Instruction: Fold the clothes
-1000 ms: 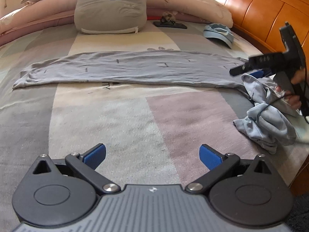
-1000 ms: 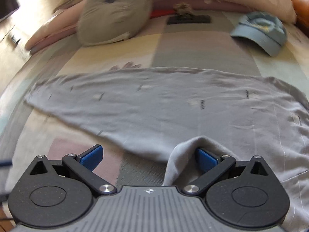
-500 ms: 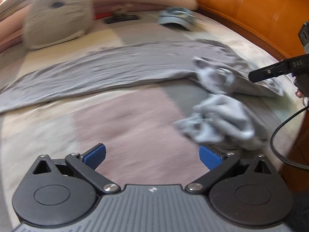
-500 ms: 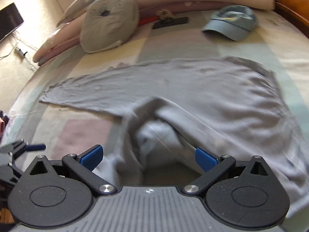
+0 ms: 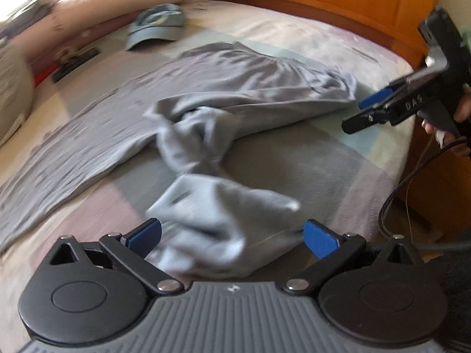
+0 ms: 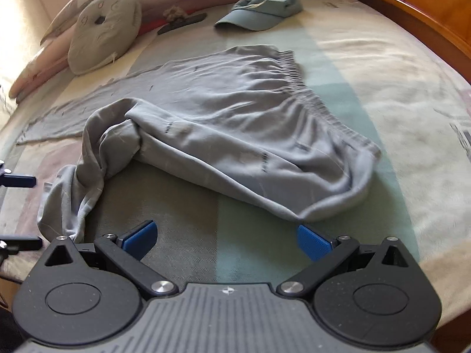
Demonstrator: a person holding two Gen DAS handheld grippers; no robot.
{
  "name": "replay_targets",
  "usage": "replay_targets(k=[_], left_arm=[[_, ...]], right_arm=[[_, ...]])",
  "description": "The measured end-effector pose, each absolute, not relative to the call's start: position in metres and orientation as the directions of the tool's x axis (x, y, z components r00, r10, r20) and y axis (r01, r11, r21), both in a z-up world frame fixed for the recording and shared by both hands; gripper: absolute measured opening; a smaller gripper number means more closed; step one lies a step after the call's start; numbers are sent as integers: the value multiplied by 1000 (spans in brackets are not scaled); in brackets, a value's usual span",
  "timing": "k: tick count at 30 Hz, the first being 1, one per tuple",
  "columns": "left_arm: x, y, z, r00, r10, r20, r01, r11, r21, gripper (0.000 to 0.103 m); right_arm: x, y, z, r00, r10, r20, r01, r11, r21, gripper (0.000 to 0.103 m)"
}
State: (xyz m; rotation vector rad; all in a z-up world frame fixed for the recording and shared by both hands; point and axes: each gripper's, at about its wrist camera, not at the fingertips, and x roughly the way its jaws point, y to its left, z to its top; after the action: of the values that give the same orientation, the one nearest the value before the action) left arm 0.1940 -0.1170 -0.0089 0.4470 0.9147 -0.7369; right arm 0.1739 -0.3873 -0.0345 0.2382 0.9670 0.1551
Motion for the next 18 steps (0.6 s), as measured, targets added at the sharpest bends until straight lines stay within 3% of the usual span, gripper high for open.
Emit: replay_targets(k=[5, 11, 18], left_arm=[[190, -134, -8, 361, -408, -839, 771, 637, 22, 102], [207, -127, -27, 261, -440, -859, 727, 675, -124, 102], [205, -142, -48, 347, -352, -869, 750, 660, 32, 102]], right_arm=[[156, -398, -34, 577, 231, -783, 15, 956, 293, 103], [144, -408, -38, 582, 232, -779, 65, 942, 328, 103], [153, -398, -36, 578, 237, -781, 42, 947, 319, 103]])
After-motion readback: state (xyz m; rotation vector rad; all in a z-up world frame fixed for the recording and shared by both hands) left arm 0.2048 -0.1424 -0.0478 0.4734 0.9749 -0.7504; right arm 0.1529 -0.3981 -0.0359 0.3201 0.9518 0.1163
